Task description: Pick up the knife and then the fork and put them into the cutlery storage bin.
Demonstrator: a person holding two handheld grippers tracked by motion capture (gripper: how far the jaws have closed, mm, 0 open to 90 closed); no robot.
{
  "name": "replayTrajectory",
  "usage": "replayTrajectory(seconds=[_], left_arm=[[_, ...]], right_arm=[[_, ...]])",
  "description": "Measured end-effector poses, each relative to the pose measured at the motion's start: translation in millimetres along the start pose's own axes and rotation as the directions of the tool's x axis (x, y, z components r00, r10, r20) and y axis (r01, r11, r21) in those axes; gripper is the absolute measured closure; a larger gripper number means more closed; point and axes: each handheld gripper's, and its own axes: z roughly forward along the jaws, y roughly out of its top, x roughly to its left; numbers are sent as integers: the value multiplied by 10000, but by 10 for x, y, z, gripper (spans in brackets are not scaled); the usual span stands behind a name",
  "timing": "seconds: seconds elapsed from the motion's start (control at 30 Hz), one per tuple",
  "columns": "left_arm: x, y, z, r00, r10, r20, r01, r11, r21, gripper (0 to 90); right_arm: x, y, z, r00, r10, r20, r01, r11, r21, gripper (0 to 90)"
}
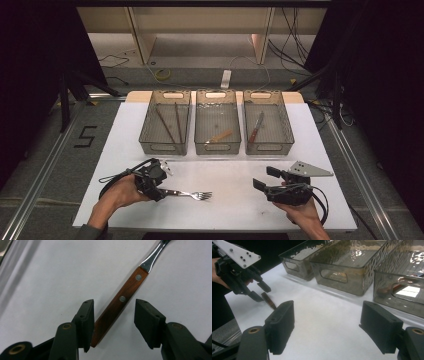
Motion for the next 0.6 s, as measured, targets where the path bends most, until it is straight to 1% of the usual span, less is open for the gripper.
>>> replayTrajectory(seconds=[0.03, 0.13, 0.23, 0.33, 0.37, 0.4, 0.5, 0.6], left_arm=[[7, 4, 8, 10000, 37, 21, -37, 10000, 58, 509], [19, 10, 35, 10000, -48, 23, 48, 9998, 173, 535], [26, 13, 41, 9999, 59, 90, -61, 9994, 332, 547], [10, 27, 56, 9998, 139, 114, -144, 9989, 435, 560], [-3, 31, 66, 9999, 105, 126, -111, 9989, 458, 563], [-14, 35, 72, 9999, 121, 75, -124, 9987, 490, 569], [-24, 47, 94, 9994, 354, 1, -353, 9964, 766, 583], [-28, 52, 95, 9990, 447, 32, -448, 9958, 798, 596]], right_arm=[[1, 0, 1, 10000, -29, -6, 29, 10000, 2, 279], [3, 0, 3, 10000, -40, -1, 40, 10000, 13, 279], [-1, 0, 2, 10000, -14, -2, 14, 10000, 37, 279], [0, 0, 8, 10000, 7, -23, -6, 10000, 79, 279], [0, -2, 14, 10000, -5, -37, 6, 10000, 80, 279], [2, -3, 15, 10000, -6, -33, 7, 9999, 124, 279], [6, -2, 17, 10000, -20, -31, 20, 9999, 117, 279], [-3, -2, 16, 10000, -10, -14, 10, 9999, 108, 280]])
